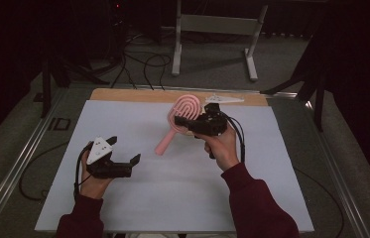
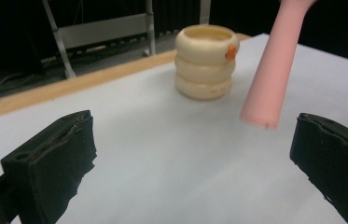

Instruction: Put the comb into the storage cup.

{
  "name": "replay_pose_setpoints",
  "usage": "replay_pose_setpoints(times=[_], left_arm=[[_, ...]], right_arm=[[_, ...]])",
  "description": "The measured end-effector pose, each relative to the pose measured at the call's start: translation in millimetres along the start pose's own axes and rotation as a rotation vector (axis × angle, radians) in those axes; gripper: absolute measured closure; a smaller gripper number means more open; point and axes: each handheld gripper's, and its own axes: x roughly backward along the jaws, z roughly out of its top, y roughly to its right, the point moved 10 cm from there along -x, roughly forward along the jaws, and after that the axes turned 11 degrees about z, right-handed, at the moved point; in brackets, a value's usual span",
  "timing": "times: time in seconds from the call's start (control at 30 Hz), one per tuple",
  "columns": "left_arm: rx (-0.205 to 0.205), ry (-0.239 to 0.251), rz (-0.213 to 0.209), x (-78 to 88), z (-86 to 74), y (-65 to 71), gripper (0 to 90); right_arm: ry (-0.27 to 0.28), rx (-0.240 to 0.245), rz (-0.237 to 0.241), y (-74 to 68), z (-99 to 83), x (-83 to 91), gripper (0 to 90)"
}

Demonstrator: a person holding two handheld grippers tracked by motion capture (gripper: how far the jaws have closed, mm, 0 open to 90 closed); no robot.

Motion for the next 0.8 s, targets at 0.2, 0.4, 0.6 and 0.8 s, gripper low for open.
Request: replay_pose_setpoints(times=[0.2,0.4,0.6,0.8], left_arm=[[0.036,0.001,0.009,6.2,-14.4,-8.7,0.6],[0.038,-0.001,0.031,11.4,-21.8,-15.8,0.6],[0.032,-0.005,0.051,14.3,-25.7,-20.7,0.6],[0.044,0.001,0.062,16.3,-25.1,-25.7,0.6]], right_arm=[[0.009,-0.002,-0.023,5.6,7.8,6.5,63.2],[0.014,-0.005,-0.042,10.8,11.6,7.9,63.2],[0.015,-0.007,-0.05,15.3,13.0,7.0,63.2],[0.025,-0.017,-0.06,20.4,14.2,7.3,63.2]])
